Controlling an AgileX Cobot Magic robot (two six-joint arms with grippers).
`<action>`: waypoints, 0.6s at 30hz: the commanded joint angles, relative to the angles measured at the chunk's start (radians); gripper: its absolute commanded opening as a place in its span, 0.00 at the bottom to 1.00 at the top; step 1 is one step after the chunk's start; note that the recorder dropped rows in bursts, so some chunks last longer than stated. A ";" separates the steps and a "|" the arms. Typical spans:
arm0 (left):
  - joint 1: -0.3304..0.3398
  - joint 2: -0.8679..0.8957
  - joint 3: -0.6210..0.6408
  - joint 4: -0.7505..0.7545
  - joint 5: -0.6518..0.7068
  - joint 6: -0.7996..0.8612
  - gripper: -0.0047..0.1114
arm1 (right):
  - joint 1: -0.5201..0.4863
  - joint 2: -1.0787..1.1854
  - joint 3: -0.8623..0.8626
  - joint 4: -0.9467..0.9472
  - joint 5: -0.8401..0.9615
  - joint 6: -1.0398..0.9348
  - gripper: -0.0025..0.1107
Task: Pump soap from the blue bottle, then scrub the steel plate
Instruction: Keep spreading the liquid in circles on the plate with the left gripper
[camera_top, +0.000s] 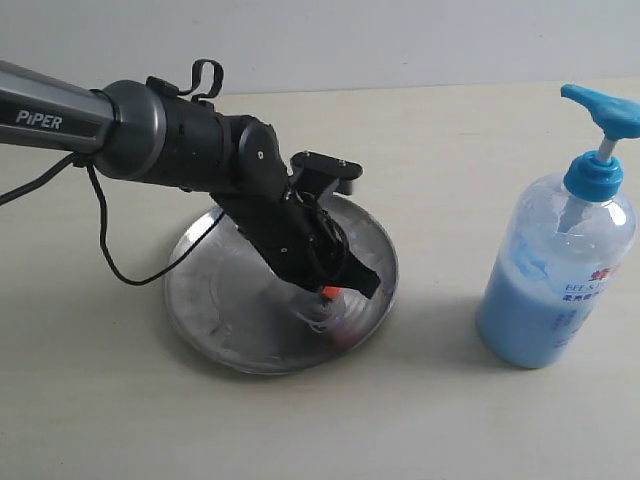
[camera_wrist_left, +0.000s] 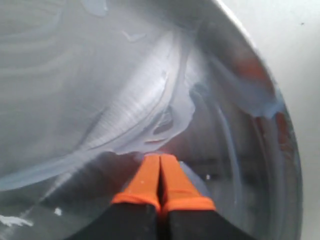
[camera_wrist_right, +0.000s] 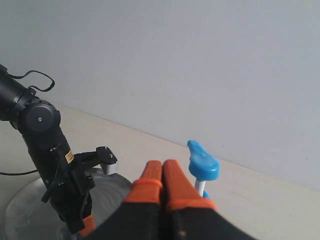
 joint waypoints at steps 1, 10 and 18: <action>0.015 0.019 0.011 0.131 0.078 -0.073 0.04 | -0.005 -0.005 0.003 -0.008 -0.013 -0.008 0.02; 0.012 0.019 0.011 0.056 0.224 -0.069 0.04 | -0.005 -0.005 0.003 -0.008 -0.013 -0.008 0.02; 0.012 0.019 0.011 -0.150 0.130 0.051 0.04 | -0.005 -0.005 0.003 -0.008 -0.013 -0.008 0.02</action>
